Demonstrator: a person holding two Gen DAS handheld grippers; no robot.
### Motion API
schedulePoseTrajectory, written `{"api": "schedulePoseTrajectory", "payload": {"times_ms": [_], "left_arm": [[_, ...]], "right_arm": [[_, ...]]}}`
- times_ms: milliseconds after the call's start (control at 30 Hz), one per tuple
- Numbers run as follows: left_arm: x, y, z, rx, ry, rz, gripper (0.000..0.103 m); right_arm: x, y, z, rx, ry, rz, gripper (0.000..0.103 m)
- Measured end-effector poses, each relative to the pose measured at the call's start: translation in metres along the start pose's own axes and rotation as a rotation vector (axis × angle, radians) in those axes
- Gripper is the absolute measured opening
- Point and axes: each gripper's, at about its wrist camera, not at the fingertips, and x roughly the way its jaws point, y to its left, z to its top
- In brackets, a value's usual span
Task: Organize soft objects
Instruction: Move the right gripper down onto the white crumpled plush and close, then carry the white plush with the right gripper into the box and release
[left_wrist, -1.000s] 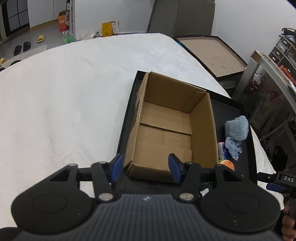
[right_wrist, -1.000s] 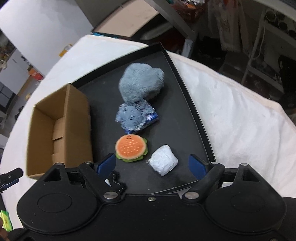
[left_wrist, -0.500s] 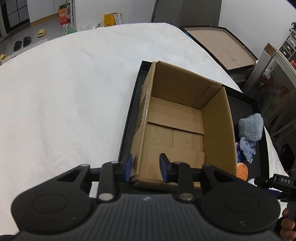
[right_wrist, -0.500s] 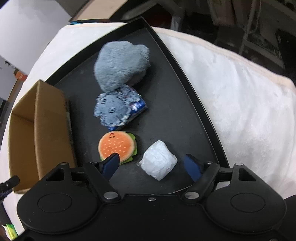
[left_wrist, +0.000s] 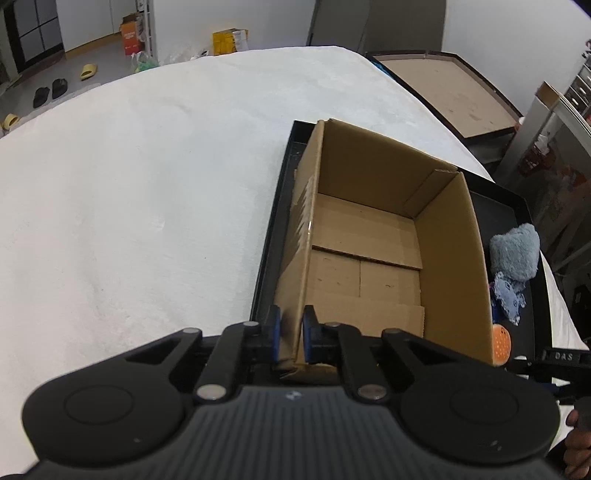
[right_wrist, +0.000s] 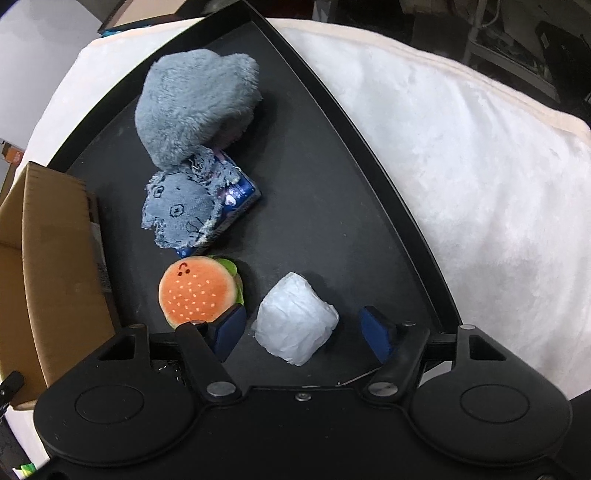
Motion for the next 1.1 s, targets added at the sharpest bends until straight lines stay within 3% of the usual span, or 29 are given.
{"api": "schedulePoseTrajectory", "payload": {"times_ms": [200, 767, 1100], "left_arm": [[-0.006, 0.004, -0.005, 0.008, 0.006, -0.014, 0.010], [-0.013, 0.017, -0.014, -0.014, 0.026, -0.022, 0.011], [-0.008, 0.018, -0.014, -0.010, 0.029, -0.027, 0.011]], "right_arm": [[0.006, 0.000, 0.000, 0.003, 0.013, -0.012, 0.047], [-0.029, 0.007, -0.007, -0.048, -0.072, 0.017, 0.046], [-0.067, 0.038, -0.010, -0.110, -0.153, 0.075, 0.046]]}}
